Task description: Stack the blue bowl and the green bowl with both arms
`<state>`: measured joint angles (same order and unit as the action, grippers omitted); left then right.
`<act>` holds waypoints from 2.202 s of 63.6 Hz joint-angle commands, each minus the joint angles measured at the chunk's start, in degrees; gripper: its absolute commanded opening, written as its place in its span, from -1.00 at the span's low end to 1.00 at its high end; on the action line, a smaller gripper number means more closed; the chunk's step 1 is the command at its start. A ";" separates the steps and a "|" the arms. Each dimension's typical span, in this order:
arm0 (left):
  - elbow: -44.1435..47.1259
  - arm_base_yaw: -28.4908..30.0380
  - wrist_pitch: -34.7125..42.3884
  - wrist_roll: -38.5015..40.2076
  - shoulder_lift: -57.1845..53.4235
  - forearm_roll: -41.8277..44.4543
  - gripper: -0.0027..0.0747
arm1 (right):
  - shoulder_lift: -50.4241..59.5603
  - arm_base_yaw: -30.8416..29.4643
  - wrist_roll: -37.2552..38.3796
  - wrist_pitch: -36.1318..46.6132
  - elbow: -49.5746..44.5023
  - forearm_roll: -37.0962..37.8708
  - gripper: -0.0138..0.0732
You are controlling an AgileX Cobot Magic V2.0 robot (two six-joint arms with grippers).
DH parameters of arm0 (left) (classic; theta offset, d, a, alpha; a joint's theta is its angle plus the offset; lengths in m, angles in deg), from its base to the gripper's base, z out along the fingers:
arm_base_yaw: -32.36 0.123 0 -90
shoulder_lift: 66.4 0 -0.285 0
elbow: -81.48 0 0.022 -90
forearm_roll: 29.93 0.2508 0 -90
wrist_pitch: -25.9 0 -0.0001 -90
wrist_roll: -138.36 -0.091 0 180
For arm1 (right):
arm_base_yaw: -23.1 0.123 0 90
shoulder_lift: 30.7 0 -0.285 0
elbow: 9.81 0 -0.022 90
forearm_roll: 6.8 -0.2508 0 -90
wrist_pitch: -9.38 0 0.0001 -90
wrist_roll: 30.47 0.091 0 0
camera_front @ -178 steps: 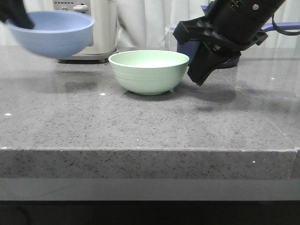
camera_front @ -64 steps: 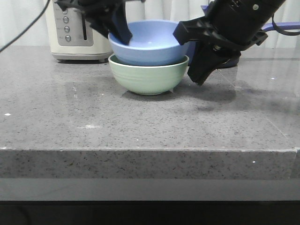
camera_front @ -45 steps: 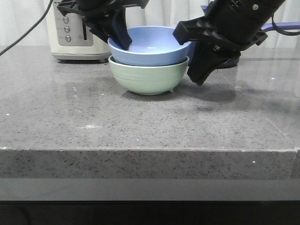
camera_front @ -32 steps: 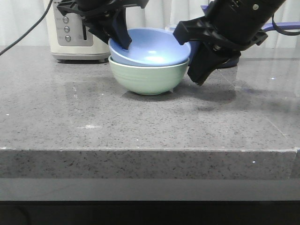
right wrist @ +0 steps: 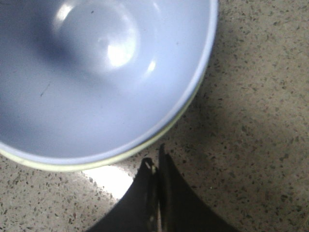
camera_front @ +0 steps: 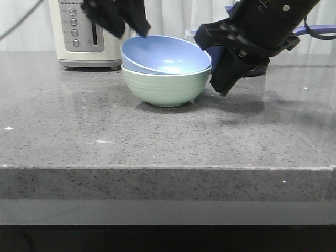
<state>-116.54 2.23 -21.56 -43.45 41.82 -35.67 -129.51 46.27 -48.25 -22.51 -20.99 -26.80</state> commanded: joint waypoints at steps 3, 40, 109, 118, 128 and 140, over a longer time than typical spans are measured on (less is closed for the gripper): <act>-1.50 -0.56 0.65 0.06 -8.09 1.77 -0.13 | 2.32 -0.21 -0.77 2.63 1.51 -1.04 -0.83; 25.28 -0.56 -0.43 0.16 -37.72 8.35 -0.13 | 2.33 -0.21 -0.77 1.46 1.51 -0.82 -0.83; 35.69 -0.56 -0.39 6.23 -50.23 11.04 -0.13 | 49.26 -0.21 19.87 -12.82 -15.37 17.40 -0.83; 35.69 -0.56 -0.16 6.23 -50.23 11.04 -0.13 | 57.48 -0.21 19.87 -12.47 -20.08 17.35 -0.83; 35.69 -0.56 -0.16 6.23 -50.23 11.04 -0.13 | 62.50 -0.21 19.87 -11.98 -22.58 17.59 -0.83; 35.69 -0.56 0.17 6.23 -50.23 11.04 -0.52 | 63.40 -0.21 19.87 -10.75 -22.66 17.89 -0.83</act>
<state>-79.46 2.13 -25.59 -37.73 -7.92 -25.06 -66.00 46.27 -28.29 -38.43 -44.97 -9.90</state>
